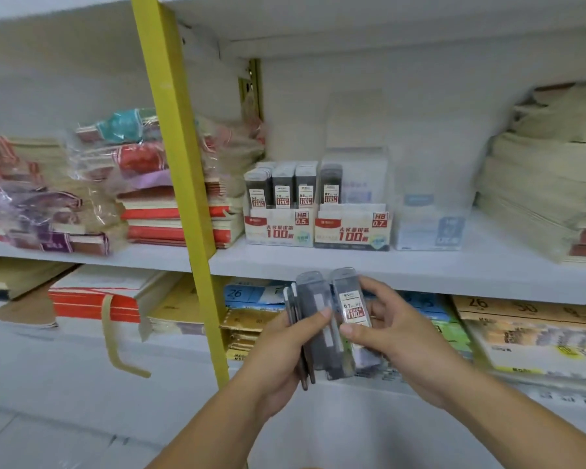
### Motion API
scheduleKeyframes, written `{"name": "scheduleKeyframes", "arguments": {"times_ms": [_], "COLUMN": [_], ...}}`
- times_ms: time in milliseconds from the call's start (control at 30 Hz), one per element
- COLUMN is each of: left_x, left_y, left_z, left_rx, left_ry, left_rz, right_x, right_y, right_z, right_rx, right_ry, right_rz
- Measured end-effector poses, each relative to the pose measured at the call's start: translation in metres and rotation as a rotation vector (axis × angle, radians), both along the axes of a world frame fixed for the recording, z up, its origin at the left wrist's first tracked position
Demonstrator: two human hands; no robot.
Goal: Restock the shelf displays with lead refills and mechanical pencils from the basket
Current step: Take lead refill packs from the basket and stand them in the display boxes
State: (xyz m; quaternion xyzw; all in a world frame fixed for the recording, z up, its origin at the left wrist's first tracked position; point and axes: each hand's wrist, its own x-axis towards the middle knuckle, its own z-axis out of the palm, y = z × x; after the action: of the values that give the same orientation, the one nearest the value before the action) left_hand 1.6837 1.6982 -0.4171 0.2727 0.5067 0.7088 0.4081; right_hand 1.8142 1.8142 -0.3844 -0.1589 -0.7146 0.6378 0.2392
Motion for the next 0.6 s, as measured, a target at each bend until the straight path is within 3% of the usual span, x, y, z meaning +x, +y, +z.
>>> {"name": "scheduleKeyframes", "arguments": {"times_ms": [367, 600], "left_x": [0.002, -0.022], "left_y": [0.007, 0.013], "left_z": [0.022, 0.056], "left_rx": [0.027, 0.099], "left_ry": [0.066, 0.073], "left_rz": [0.084, 0.204], "right_x": [-0.011, -0.022], "right_y": [-0.008, 0.019], "right_z": [0.015, 0.086], "right_rx": [0.111, 0.289], "right_ry": [0.057, 0.106], "right_rz": [-0.088, -0.206]}}
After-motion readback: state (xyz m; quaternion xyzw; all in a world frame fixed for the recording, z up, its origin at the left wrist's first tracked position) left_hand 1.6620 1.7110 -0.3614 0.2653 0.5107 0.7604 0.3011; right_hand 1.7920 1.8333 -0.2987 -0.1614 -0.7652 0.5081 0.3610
